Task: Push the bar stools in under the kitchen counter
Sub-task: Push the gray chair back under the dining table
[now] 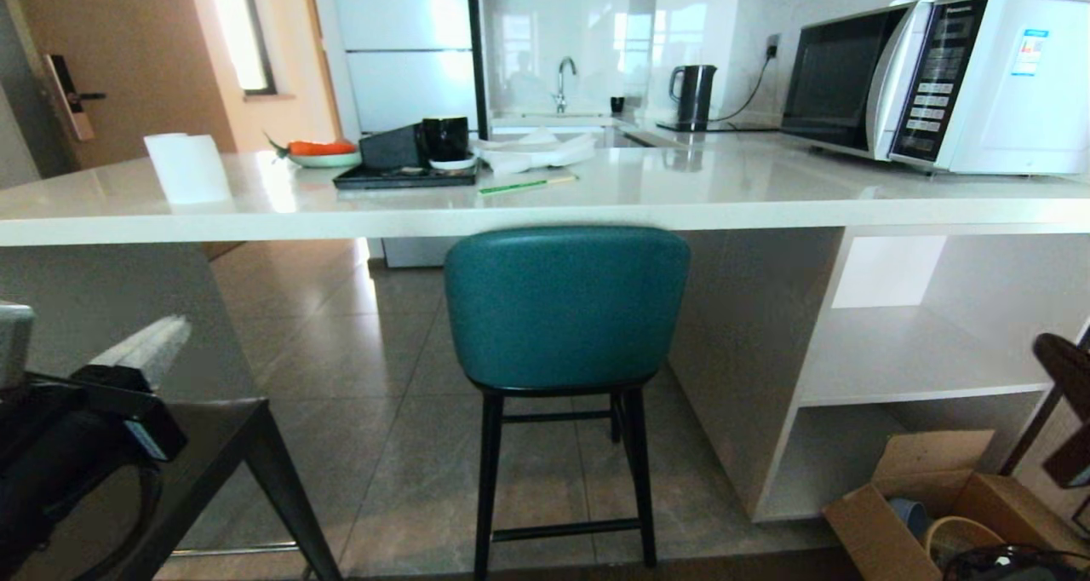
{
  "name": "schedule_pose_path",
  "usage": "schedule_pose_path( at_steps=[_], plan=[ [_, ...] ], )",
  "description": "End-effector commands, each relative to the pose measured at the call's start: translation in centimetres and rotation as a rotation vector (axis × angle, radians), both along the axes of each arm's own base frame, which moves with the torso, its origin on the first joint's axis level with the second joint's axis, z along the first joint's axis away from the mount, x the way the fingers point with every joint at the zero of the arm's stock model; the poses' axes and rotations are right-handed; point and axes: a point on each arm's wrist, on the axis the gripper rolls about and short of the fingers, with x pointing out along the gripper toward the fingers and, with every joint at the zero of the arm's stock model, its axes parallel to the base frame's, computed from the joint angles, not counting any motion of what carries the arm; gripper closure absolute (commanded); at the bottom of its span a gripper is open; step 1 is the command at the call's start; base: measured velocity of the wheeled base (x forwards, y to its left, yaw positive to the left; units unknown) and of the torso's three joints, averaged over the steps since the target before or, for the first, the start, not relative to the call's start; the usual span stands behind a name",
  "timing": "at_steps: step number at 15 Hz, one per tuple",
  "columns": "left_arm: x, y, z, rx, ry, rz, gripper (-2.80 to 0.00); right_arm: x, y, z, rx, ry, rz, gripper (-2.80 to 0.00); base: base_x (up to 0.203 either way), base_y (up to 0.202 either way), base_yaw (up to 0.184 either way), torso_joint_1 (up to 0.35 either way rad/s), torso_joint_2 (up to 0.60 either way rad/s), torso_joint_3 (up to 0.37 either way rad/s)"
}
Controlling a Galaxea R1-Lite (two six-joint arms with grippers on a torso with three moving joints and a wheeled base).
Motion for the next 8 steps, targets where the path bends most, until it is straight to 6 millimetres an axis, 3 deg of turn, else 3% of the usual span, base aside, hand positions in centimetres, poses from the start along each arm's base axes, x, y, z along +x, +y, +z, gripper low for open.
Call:
schedule_pose_path(
  at_steps=[1,5,8],
  plan=[
    [-3.9,0.6,1.8,-0.020,-0.049,0.013,0.00,-4.4,-0.8,1.0,0.003,-0.005,0.005,0.00,0.000,0.000,0.000,0.000,0.00,0.000],
    [-9.4,1.4,2.2,-0.074,0.013,0.024,0.00,-9.3,-1.6,2.1,0.024,-0.028,-0.044,0.00,0.000,0.000,0.000,0.000,0.00,0.000],
    [-14.1,2.0,0.5,-0.080,0.037,0.028,0.00,-12.8,-1.7,1.5,0.009,-0.050,-0.057,0.00,0.000,0.000,0.000,0.000,0.00,0.000]
  ],
)
